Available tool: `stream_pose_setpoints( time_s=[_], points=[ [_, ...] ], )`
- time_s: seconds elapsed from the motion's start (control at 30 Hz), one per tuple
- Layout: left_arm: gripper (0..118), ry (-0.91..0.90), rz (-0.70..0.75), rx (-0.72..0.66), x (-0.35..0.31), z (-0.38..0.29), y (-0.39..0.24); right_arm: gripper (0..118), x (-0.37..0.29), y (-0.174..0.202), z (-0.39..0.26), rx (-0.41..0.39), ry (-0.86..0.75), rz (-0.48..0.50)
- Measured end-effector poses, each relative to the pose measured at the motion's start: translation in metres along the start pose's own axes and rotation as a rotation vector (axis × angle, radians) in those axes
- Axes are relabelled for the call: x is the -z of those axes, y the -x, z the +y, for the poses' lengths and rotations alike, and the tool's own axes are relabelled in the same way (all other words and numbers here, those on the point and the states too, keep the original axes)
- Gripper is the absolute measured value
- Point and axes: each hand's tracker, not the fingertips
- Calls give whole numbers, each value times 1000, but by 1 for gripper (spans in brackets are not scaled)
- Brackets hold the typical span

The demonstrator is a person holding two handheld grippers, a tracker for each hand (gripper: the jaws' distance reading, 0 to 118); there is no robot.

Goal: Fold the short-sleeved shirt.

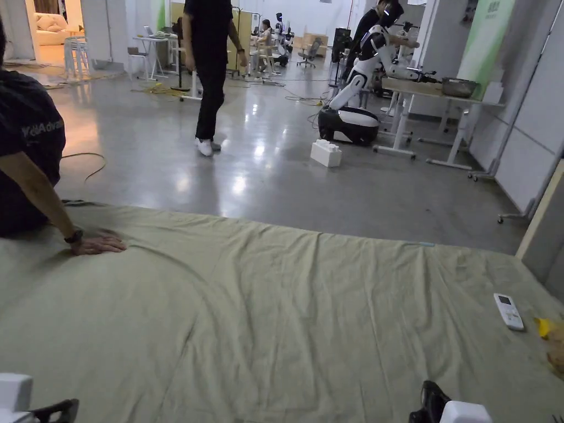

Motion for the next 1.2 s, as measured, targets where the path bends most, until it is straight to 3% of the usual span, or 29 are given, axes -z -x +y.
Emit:
stream_pose_setpoints(
  time_s=[0.3, 0.4, 0.5, 0.63, 1.2],
  points=[
    [66, -218, -91, 62, 1, 13, -125, 0, 5, 1, 5, 8, 10, 5],
    [63, -294, -31, 104, 3, 19, -142, 0, 5, 0, 10, 22, -3, -3],
    [27, -331, -6, 87, -2, 25, -149, 0, 5, -2, 14, 25, -20, -14],
    [8, -400, 52, 98, -13, 21, -161, 0, 3, -3, 17, 47, -31, -20],
    [6, -483, 68, 33, -41, 33, -164, 0, -6, -7, 17, 46, -55, 2]
  ],
)
